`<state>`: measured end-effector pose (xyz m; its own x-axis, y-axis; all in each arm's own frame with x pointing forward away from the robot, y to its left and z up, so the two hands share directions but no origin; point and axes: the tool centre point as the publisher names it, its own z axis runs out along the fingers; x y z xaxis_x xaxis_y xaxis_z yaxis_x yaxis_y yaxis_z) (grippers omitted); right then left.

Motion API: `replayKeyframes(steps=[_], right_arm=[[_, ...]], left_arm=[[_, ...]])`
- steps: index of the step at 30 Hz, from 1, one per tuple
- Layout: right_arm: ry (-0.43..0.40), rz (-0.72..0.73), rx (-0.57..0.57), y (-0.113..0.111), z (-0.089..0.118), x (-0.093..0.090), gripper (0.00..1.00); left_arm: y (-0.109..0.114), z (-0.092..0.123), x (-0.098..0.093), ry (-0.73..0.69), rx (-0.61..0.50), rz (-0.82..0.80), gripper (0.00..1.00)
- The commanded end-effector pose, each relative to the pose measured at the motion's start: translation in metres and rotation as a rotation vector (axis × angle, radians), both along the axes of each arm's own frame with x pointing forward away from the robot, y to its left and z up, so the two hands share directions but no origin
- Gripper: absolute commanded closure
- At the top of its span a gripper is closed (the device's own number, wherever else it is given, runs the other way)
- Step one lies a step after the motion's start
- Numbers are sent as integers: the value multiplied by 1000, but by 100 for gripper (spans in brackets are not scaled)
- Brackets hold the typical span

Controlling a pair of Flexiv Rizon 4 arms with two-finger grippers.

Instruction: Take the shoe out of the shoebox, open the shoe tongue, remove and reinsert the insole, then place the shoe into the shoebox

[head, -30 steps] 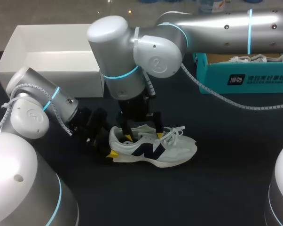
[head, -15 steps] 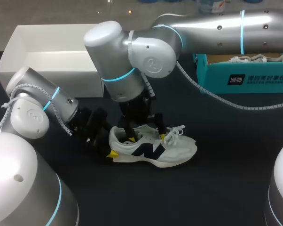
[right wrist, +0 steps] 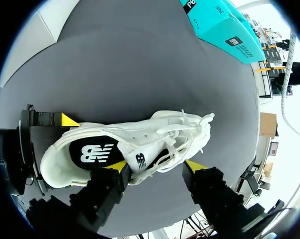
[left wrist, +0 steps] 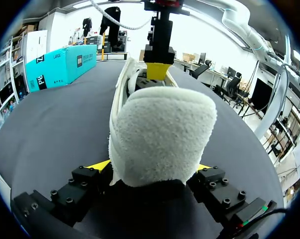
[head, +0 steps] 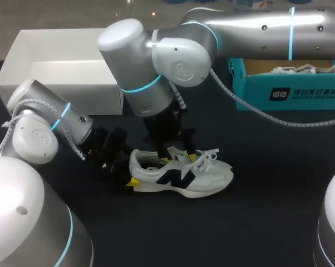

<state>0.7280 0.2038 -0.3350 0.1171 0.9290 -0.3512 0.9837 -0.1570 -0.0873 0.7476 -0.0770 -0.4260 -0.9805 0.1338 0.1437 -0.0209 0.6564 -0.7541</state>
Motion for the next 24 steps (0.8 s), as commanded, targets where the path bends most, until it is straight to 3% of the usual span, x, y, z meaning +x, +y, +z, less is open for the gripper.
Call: replayKeyframes(steps=[1, 15, 24], right_arm=[[-53, -95, 1, -6, 0, -5, 100], [-68, -83, 29, -12, -1, 10, 100], [-130, -125, 35, -31, 23, 2, 100]], left_arm=[[1, -2, 0, 0, 0, 0, 100], [1, -2, 0, 0, 0, 0, 100], [1, -2, 0, 0, 0, 0, 100]])
